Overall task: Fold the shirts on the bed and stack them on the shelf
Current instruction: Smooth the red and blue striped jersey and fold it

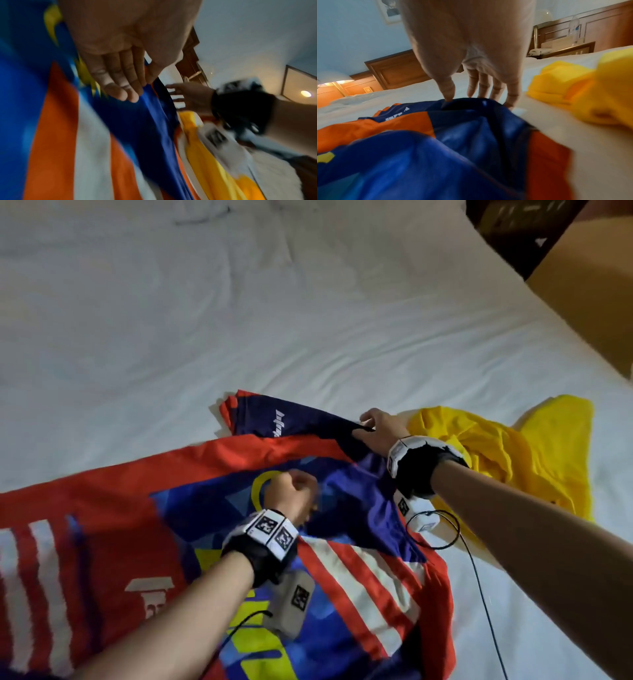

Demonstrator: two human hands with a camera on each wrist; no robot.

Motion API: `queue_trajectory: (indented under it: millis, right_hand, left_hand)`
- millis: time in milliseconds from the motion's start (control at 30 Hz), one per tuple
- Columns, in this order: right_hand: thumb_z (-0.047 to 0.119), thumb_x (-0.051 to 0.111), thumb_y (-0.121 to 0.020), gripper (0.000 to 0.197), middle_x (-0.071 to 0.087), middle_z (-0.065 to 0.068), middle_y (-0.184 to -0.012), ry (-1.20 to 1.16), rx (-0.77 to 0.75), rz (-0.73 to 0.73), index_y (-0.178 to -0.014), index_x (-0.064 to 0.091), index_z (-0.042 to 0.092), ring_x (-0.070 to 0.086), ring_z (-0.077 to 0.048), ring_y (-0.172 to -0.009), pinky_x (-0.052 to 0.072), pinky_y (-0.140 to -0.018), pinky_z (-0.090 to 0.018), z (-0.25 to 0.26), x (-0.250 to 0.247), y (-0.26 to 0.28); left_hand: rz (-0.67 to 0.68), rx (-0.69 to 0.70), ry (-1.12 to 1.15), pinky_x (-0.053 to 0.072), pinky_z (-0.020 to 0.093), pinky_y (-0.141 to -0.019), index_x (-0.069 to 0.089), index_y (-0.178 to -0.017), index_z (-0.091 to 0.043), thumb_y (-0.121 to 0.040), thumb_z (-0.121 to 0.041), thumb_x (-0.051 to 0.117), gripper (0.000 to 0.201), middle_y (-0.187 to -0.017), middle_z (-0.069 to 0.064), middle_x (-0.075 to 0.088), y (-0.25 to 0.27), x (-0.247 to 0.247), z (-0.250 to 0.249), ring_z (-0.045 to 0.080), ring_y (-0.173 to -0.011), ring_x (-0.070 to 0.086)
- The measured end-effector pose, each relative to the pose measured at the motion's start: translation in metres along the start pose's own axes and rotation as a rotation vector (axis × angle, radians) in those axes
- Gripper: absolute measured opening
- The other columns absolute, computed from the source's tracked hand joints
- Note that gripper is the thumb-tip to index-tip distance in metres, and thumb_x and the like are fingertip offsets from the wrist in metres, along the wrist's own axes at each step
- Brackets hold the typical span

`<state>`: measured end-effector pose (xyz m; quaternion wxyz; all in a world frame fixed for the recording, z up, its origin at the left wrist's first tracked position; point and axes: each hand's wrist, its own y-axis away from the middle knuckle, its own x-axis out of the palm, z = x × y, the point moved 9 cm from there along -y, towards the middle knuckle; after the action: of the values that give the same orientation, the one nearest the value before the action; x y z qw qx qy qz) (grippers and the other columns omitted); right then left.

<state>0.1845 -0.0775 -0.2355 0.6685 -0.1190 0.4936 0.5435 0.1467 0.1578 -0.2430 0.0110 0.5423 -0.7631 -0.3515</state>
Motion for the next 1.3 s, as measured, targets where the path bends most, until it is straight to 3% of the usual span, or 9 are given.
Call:
queue_trajectory:
  millis: [133,367,533,700,867,1000,1100,1200,1300]
  right_hand:
    - [0.039,0.072,-0.083,0.051,0.065,-0.009,-0.120,0.004,-0.063,0.047,-0.125,0.057,0.014,0.058,-0.027,-0.113,0.045,-0.092,-0.032,0.044,0.020,-0.028]
    - [0.051,0.080,-0.066,0.059,0.062,0.005,-0.118,0.107,-0.170,0.144,-0.119,0.057,0.040,0.054,-0.021,-0.111,0.037,-0.090,-0.038,0.100,0.049,-0.061]
    - [0.038,0.080,-0.074,0.024,0.061,0.001,-0.079,0.028,-0.196,0.149,-0.091,0.075,0.022,0.060,-0.021,-0.087,0.051,-0.082,-0.034,0.107,0.046,-0.076]
    - [0.037,0.064,-0.091,0.025,0.068,-0.004,-0.082,-0.169,-0.153,0.061,-0.097,0.076,0.016,0.062,-0.016,-0.081,0.042,-0.061,-0.017,0.095,0.006,-0.085]
    - [0.044,0.050,-0.097,0.041,0.064,-0.013,-0.119,-0.214,0.043,-0.080,-0.119,0.062,0.012,0.054,-0.031,-0.119,0.039,-0.092,-0.029,0.061,-0.008,-0.091]
    - [0.065,0.077,-0.064,0.106,0.050,-0.007,-0.137,-0.078,-0.002,0.018,-0.148,0.032,0.018,0.047,-0.025,-0.128,0.037,-0.104,-0.033,0.060,0.011,-0.084]
    - [0.048,0.085,-0.066,0.076,0.060,-0.009,-0.121,-0.080,0.007,0.008,-0.130,0.053,0.022,0.055,-0.025,-0.115,0.044,-0.090,-0.028,0.050,0.016,-0.087]
    - [0.036,0.073,-0.083,0.028,0.064,-0.007,-0.090,-0.123,0.048,-0.077,-0.101,0.071,0.015,0.062,-0.025,-0.091,0.037,-0.067,-0.021,0.037,0.001,-0.092]
    - [0.025,0.055,-0.095,0.024,0.067,-0.018,-0.103,-0.089,0.160,-0.233,-0.105,0.070,0.009,0.060,-0.036,-0.101,0.042,-0.072,-0.030,0.025,-0.017,-0.089]
  left_hand:
    - [-0.290,0.101,-0.260,0.046,0.023,-0.081,0.071,-0.092,-0.017,-0.085,-0.014,0.064,0.011,-0.098,0.004,0.073,-0.074,-0.091,-0.039,0.021,-0.094,0.066]
    - [-0.295,-0.105,-0.473,0.044,0.045,-0.101,0.048,-0.131,-0.007,-0.063,-0.057,0.076,0.089,-0.130,0.020,0.055,-0.157,-0.137,-0.029,0.040,-0.119,0.053]
    - [-0.181,-0.129,-0.298,0.044,0.029,-0.065,0.058,-0.078,-0.007,-0.072,-0.033,0.081,0.035,-0.072,0.006,0.059,-0.173,-0.135,-0.044,0.021,-0.063,0.056]
    - [-0.219,0.046,-0.010,0.050,0.029,-0.061,0.061,-0.062,-0.012,-0.066,-0.030,0.080,0.027,-0.056,-0.001,0.057,-0.189,-0.129,-0.107,0.019,-0.058,0.056]
    - [-0.163,0.174,-0.013,0.047,0.037,-0.101,0.046,-0.140,-0.021,-0.082,-0.031,0.075,0.065,-0.130,0.009,0.058,-0.192,-0.111,-0.129,0.024,-0.117,0.058]
    - [-0.180,0.137,-0.469,0.048,0.032,-0.094,0.062,-0.097,-0.027,-0.077,-0.051,0.073,0.034,-0.110,0.007,0.067,-0.175,-0.110,-0.083,0.028,-0.112,0.061]
    - [-0.215,0.141,-0.564,0.052,0.038,-0.089,0.068,-0.097,-0.021,-0.066,-0.064,0.072,0.053,-0.098,0.001,0.070,-0.170,-0.114,-0.054,0.026,-0.099,0.065]
    - [-0.169,0.157,-0.556,0.054,0.033,-0.084,0.064,-0.077,-0.029,-0.069,-0.047,0.077,0.023,-0.083,-0.007,0.069,-0.171,-0.115,-0.038,0.022,-0.089,0.068]
    - [-0.195,0.262,-0.472,0.050,0.027,-0.076,0.064,-0.070,-0.028,-0.079,-0.035,0.076,0.017,-0.079,-0.006,0.069,-0.166,-0.119,-0.038,0.021,-0.086,0.068]
